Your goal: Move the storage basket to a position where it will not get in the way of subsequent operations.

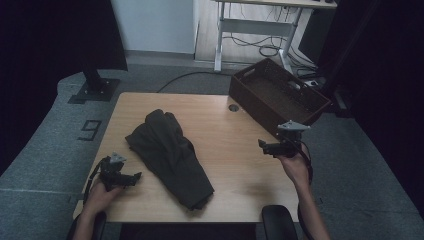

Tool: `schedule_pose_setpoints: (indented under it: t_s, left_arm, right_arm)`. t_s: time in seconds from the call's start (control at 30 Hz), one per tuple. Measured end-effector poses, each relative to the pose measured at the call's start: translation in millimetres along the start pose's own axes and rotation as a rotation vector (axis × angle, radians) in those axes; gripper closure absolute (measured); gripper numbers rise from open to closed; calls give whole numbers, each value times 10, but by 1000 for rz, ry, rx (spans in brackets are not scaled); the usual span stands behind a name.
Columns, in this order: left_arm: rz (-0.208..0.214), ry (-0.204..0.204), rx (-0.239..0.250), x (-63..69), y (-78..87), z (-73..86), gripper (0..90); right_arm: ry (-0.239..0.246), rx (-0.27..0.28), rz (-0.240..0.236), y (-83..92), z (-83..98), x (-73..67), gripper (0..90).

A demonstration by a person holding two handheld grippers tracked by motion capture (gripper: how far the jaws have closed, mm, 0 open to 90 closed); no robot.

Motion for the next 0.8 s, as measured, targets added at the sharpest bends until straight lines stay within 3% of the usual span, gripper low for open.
schedule_pose_setpoints:
  t_s: [0.8]
  left_arm:
    - [1, 0, -2, 0, 2, -1, 0]
  right_arm:
    - [6, -48, -58, -232, 308, -295, 0]
Point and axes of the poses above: each handheld gripper's, and its own axes: y roughly backward along the jaws, z roughly out of its underside, x roughly to its right, the point moved 2 cm from there along -y, roughly forward along the jaws, and after that the axes turned 6 degrees about -y, right-handed, at the moved point
